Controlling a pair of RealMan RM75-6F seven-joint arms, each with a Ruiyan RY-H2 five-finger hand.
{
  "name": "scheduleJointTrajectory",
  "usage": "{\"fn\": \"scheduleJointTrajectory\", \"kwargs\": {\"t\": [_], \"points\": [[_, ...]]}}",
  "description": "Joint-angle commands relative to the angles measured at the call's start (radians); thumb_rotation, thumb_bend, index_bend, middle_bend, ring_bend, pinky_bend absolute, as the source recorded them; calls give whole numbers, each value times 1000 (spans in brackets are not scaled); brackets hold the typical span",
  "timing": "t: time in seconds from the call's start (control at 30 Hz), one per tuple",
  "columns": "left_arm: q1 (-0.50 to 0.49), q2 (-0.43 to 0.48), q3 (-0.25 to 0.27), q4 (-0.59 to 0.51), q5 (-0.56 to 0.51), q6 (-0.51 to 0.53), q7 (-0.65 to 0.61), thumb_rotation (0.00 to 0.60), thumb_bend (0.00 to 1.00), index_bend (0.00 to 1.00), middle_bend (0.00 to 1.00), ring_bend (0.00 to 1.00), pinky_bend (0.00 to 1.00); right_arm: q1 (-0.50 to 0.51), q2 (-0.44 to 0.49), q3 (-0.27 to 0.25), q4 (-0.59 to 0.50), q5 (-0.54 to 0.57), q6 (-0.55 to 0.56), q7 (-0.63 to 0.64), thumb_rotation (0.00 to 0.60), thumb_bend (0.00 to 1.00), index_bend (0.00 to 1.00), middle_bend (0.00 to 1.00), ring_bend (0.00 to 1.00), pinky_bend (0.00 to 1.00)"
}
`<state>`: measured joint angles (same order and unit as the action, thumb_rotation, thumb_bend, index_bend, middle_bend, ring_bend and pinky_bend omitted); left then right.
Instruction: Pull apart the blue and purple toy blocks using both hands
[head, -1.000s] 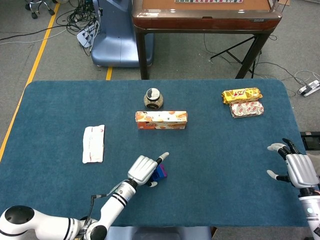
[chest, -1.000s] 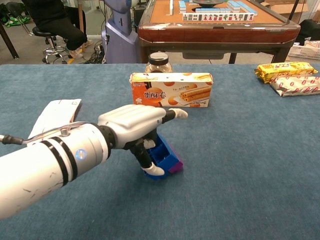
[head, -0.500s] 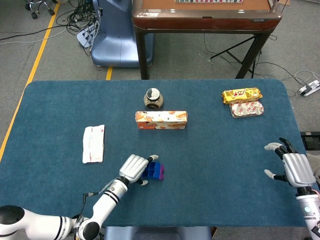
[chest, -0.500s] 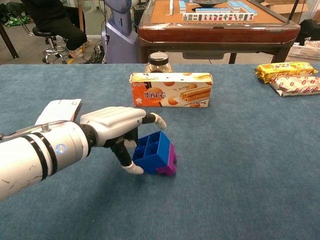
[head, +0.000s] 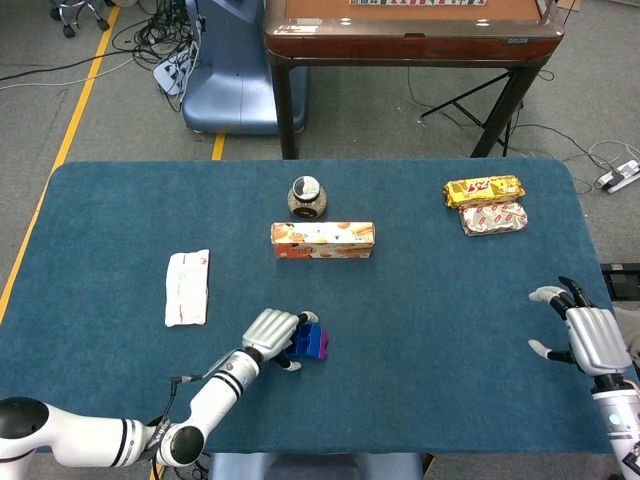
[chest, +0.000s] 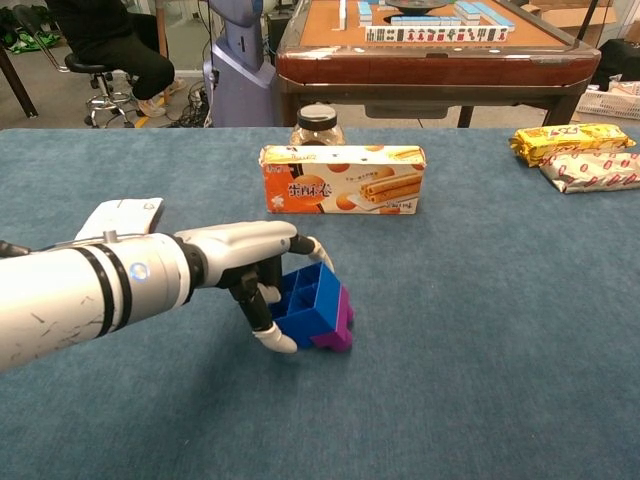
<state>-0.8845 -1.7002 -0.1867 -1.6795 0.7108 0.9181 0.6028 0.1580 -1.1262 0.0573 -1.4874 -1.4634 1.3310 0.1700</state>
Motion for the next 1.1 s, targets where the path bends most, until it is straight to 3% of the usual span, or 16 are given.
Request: {"fn": "scheduleJointTrajectory", "kwargs": {"t": [0.03, 0.6, 1.1], "points": [[-4, 6, 1, -4, -1, 5, -10, 600, 0, 294, 1000, 944, 1000, 1, -2, -1, 4, -1, -2, 2, 600, 89, 312, 283, 292, 420], [-12, 3, 14, 22, 7, 29, -74, 600, 0, 401, 1000, 944, 1000, 7, -8, -3, 6, -3, -10, -2, 600, 89, 312, 283, 292, 420], [0, 2, 21, 26, 26, 54, -119, 600, 0, 553, 1000, 945, 1000, 13, -12, 1, 5, -6, -9, 3, 600, 89, 312, 288, 292, 420]]}}
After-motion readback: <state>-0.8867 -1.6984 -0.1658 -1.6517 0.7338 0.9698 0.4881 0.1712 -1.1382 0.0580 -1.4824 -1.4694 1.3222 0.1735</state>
